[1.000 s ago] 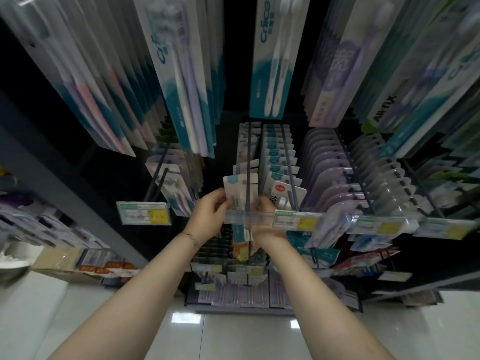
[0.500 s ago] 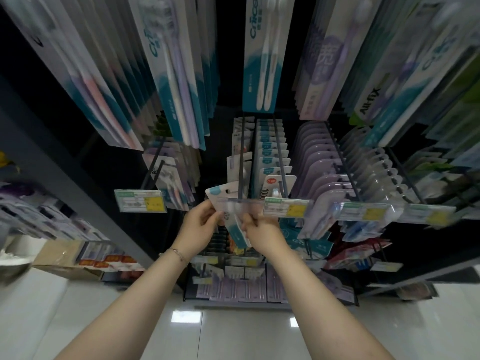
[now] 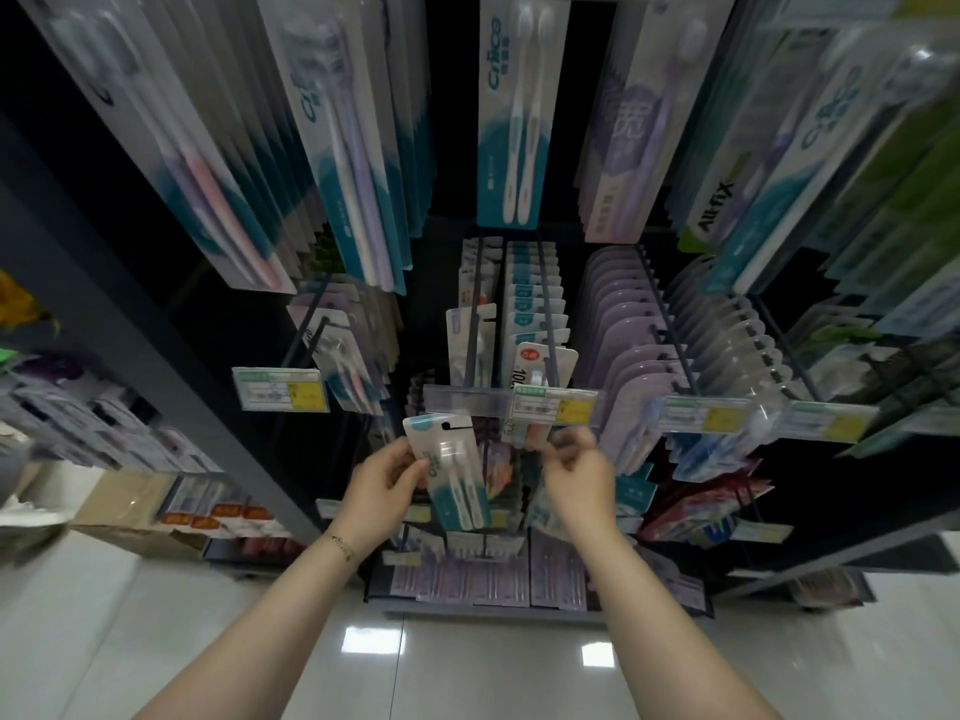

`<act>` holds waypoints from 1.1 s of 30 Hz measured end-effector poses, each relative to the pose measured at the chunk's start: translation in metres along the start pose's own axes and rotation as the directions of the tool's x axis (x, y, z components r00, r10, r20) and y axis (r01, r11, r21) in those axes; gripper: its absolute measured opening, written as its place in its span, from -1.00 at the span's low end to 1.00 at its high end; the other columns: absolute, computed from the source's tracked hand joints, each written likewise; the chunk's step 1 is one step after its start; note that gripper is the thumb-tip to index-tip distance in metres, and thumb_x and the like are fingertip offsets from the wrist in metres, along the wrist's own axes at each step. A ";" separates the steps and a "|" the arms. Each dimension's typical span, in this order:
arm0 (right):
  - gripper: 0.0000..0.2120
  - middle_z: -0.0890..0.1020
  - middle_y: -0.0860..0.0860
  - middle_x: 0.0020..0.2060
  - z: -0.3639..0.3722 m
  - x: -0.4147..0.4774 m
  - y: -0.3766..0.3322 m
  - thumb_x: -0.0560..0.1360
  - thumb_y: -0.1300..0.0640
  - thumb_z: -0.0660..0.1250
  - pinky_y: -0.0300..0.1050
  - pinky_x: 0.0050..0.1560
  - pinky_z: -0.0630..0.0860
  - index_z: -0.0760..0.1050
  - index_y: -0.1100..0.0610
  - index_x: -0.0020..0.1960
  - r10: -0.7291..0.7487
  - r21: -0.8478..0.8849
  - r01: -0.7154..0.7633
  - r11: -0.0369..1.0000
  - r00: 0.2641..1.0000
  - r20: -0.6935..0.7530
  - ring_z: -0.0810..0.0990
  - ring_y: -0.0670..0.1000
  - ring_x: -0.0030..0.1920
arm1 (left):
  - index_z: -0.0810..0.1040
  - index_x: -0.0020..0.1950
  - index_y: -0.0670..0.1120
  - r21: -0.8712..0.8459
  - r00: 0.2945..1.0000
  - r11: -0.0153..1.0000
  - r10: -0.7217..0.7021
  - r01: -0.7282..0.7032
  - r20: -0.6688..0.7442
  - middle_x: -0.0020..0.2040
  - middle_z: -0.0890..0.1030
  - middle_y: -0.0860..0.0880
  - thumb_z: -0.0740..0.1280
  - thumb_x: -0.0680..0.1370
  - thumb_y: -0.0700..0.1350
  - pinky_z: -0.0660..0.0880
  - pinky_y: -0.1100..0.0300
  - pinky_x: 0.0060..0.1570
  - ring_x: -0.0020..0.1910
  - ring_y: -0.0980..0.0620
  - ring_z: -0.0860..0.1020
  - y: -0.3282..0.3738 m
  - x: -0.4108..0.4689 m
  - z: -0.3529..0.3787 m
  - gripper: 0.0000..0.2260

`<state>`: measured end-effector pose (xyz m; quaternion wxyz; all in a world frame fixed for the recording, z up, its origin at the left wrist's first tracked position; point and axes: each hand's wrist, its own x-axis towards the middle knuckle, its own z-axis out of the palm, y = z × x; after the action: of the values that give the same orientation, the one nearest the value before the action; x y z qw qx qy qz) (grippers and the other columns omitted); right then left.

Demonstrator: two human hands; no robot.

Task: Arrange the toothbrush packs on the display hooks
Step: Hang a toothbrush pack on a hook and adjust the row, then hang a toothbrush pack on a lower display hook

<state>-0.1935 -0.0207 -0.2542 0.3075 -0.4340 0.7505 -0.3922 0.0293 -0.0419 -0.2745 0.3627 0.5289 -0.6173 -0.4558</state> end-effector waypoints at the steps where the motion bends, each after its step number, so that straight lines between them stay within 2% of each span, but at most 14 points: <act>1: -0.85 0.52 -0.06 -0.29 -0.005 0.002 0.000 0.56 0.19 0.30 -0.15 -0.27 0.39 0.39 0.11 0.11 0.019 0.059 -0.017 0.998 0.999 -0.039 0.55 0.04 -0.21 | 0.57 0.08 0.07 0.011 1.000 1.000 -0.002 0.002 -0.003 -0.05 0.67 0.03 0.27 0.59 -0.26 0.54 0.24 -0.01 -0.10 0.12 0.62 0.000 0.000 0.000 -0.76; 3: -0.71 0.56 -0.06 -0.11 -0.011 0.008 -0.005 0.57 0.25 0.27 -0.21 -0.24 0.41 0.33 -0.01 0.21 0.042 0.241 -0.039 0.970 0.999 -0.006 0.55 -0.04 -0.22 | 0.57 0.09 0.06 0.025 1.000 1.000 -0.012 0.012 -0.011 -0.03 0.67 0.05 0.27 0.59 -0.25 0.56 0.21 0.02 -0.08 0.13 0.62 0.002 0.001 0.000 -0.77; 5: -0.64 0.58 -0.05 0.00 -0.014 0.015 -0.014 0.57 0.32 0.22 -0.27 -0.26 0.45 0.33 -0.10 0.19 0.018 0.364 -0.043 0.931 0.997 0.071 0.54 -0.10 -0.25 | 0.57 0.10 0.07 0.045 1.000 0.999 -0.018 0.019 -0.014 -0.02 0.67 0.07 0.27 0.59 -0.24 0.57 0.18 0.05 -0.04 0.14 0.62 0.005 0.002 0.000 -0.77; 7: -0.68 0.57 0.04 -0.02 -0.015 0.026 -0.022 0.53 0.35 0.16 -0.27 -0.41 0.43 0.44 -0.02 0.11 -0.002 0.523 -0.061 0.850 0.993 0.120 0.52 -0.06 -0.29 | 0.57 0.11 0.06 0.068 1.000 0.997 -0.022 0.023 -0.019 -0.02 0.67 0.08 0.27 0.60 -0.23 0.57 0.15 0.07 -0.03 0.16 0.62 0.007 0.004 0.000 -0.78; 10: -0.71 0.53 0.09 -0.21 -0.016 0.038 -0.034 0.61 0.31 0.03 -0.33 -0.58 0.29 0.49 0.07 -0.02 0.103 0.659 -0.174 0.732 0.984 0.145 0.48 0.00 -0.42 | 0.58 0.13 0.03 0.094 0.999 0.995 -0.031 0.033 -0.023 -0.03 0.67 0.08 0.27 0.60 -0.21 0.57 0.08 0.10 -0.02 0.16 0.62 0.010 0.007 0.000 -0.80; 14: -0.71 0.46 0.09 -0.27 -0.010 0.044 -0.041 0.62 0.31 -0.01 -0.37 -0.58 0.31 0.42 0.12 -0.14 0.126 0.615 -0.173 0.769 0.985 0.119 0.41 0.03 -0.37 | 0.58 0.14 0.04 0.117 0.999 0.993 -0.024 0.027 -0.024 -0.02 0.67 0.10 0.27 0.60 -0.19 0.57 0.06 0.12 0.01 0.17 0.61 0.014 0.009 -0.001 -0.80; 17: -0.71 0.46 0.06 -0.26 -0.006 0.042 -0.040 0.60 0.35 0.00 -0.29 -0.50 0.35 0.40 0.10 -0.15 0.107 0.535 -0.159 0.830 0.986 0.127 0.40 0.00 -0.33 | 0.58 0.14 0.03 0.137 0.999 0.990 -0.014 0.018 -0.032 -0.02 0.66 0.10 0.27 0.60 -0.19 0.57 0.07 0.11 0.00 0.18 0.61 0.017 0.010 -0.002 -0.81; 22: -0.72 0.45 0.03 -0.31 -0.007 0.039 -0.040 0.62 0.33 0.03 -0.33 -0.47 0.40 0.41 0.14 -0.19 0.076 0.502 -0.122 0.856 0.991 0.112 0.40 -0.04 -0.35 | 0.56 0.11 0.08 0.191 0.999 0.982 0.009 0.000 -0.044 -0.05 0.66 0.09 0.27 0.60 -0.17 0.58 0.12 0.06 -0.04 0.17 0.61 0.020 0.010 -0.001 -0.82; 24: -0.79 0.48 -0.01 -0.28 -0.013 0.033 -0.036 0.58 0.36 0.14 -0.35 -0.41 0.44 0.42 0.10 -0.10 0.019 0.410 -0.077 0.909 0.990 0.143 0.45 -0.09 -0.32 | 0.57 0.13 0.05 0.209 0.999 0.978 0.005 0.005 -0.051 -0.05 0.66 0.09 0.27 0.60 -0.16 0.57 0.15 0.05 -0.03 0.17 0.61 0.020 0.010 0.000 -0.82; 26: -0.67 0.54 -0.08 -0.18 -0.019 0.025 -0.027 0.51 0.44 0.21 -0.37 -0.23 0.48 0.39 0.04 0.08 -0.069 0.301 0.010 0.954 0.980 0.186 0.51 -0.15 -0.22 | 0.57 0.14 0.03 0.231 0.998 0.973 -0.001 0.014 -0.055 -0.06 0.65 0.09 0.26 0.60 -0.16 0.56 0.19 0.02 -0.04 0.17 0.60 0.022 0.009 0.001 -0.83; 28: -0.54 0.58 -0.07 0.01 -0.024 0.019 -0.019 0.49 0.48 0.12 -0.27 0.06 0.48 0.37 0.05 0.25 -0.141 0.253 0.073 0.965 0.954 0.264 0.53 -0.13 -0.03 | 0.57 0.11 0.02 0.257 0.998 0.966 -0.007 0.022 -0.061 -0.10 0.65 0.07 0.26 0.61 -0.16 0.53 0.25 -0.06 -0.09 0.16 0.60 0.025 0.009 0.003 -0.84; 30: -0.53 0.56 -0.04 0.18 -0.028 0.013 -0.020 0.54 0.42 0.08 -0.20 0.27 0.39 0.33 0.07 0.37 -0.176 0.228 0.111 0.967 0.943 0.283 0.51 -0.07 0.17 | 0.55 0.07 0.02 0.269 0.997 0.962 -0.017 0.035 -0.069 -0.15 0.62 0.06 0.25 0.61 -0.17 0.46 0.33 -0.16 -0.14 0.15 0.58 0.030 0.010 0.005 -0.87; 33: -0.67 0.61 0.03 0.09 -0.036 0.006 -0.020 0.60 0.27 0.10 -0.15 0.18 0.45 0.37 0.00 0.30 -0.220 0.162 0.181 0.970 0.938 0.269 0.56 0.01 0.10 | 0.54 0.02 -0.02 0.272 0.996 0.961 -0.039 0.058 -0.075 -0.19 0.61 0.02 0.24 0.61 -0.18 0.39 0.41 -0.25 -0.18 0.11 0.57 0.036 0.013 0.011 -0.90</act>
<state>-0.2166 -0.0213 -0.2194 0.3992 -0.5385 0.6219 -0.4047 0.0052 -0.0515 -0.2439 0.2959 0.6044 -0.6482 -0.3564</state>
